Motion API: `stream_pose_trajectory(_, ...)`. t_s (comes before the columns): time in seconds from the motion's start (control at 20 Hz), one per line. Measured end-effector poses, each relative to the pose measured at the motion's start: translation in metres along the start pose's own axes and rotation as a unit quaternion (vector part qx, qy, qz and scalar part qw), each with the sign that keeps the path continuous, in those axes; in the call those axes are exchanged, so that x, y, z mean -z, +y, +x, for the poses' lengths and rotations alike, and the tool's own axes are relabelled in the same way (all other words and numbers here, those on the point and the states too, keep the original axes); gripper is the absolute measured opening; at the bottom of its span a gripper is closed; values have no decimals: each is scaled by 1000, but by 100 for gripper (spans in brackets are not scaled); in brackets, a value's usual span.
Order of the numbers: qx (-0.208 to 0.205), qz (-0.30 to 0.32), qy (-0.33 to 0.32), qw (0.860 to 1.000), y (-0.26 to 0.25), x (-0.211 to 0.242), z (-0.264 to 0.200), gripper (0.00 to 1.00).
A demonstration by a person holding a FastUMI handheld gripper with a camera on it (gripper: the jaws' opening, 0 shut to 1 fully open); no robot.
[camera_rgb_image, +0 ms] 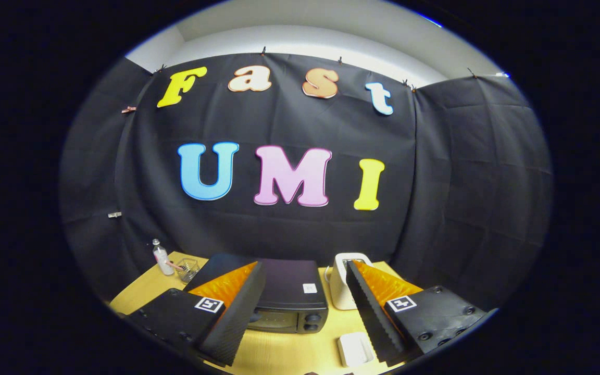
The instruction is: Open the toaster oven, put the food inside, and close the toaster oven door.
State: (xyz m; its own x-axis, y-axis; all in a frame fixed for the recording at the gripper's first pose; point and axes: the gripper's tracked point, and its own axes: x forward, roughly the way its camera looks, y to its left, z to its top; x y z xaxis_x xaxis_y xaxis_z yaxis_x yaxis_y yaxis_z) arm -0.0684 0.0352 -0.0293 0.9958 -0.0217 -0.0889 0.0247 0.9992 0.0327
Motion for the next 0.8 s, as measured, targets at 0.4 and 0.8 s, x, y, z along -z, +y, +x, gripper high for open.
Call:
stream_pose_trajectory(0.4, 5, 27, -16, 999, -21, -20, -19, 97)
stream_pose_trajectory(0.8, 5, 27, -11, 1000, -18, -14, -29, 97)
